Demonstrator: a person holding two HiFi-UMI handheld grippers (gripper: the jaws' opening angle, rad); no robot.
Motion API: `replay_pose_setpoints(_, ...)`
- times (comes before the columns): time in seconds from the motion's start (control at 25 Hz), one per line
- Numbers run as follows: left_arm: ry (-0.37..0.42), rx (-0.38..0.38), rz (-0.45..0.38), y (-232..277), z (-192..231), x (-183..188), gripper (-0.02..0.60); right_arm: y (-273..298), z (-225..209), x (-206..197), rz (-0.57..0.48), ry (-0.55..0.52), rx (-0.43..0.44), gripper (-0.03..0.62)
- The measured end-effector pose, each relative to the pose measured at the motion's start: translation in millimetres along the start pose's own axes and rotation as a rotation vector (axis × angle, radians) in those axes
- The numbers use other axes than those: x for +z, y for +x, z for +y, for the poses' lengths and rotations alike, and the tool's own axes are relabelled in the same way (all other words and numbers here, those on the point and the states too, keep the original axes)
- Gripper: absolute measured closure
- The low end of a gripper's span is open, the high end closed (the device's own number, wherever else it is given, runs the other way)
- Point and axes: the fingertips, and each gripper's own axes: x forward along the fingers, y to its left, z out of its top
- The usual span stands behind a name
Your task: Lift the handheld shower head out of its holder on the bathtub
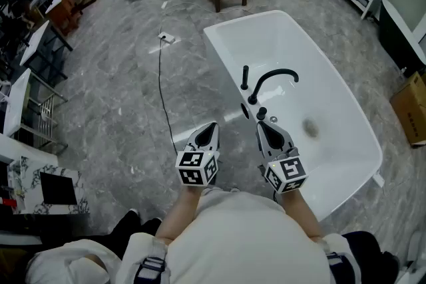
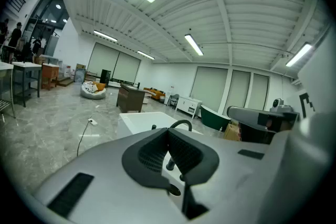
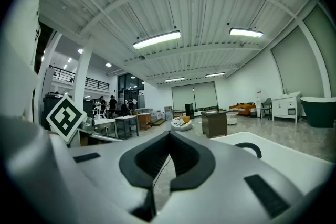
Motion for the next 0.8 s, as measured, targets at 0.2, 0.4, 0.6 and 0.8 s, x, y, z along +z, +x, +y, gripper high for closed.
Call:
replay_pose_setpoints(0.2, -0.009, 0.002, -0.005, -5, 0, -1, 0.561, -3, 3, 0, -0.003, 0.004, 0.003, 0.574)
replay_pose_setpoints(0.4, -0.013, 0.001, -0.005, -7, -5, -5, 0.561, -9, 6, 0, -0.009, 0.000, 0.011, 0.574)
replay_pose_setpoints(0.6, -0.025, 0.007, -0.008, -8, -7, -7, 0.561, -11, 5, -1, -0.006, -0.006, 0.018, 0.574)
replay_pose_setpoints(0.8, -0.030, 0.020, -0.015, -5, -8, -4, 0.561, -13, -2, 2, -0.024, 0.034, 0.029, 0.574)
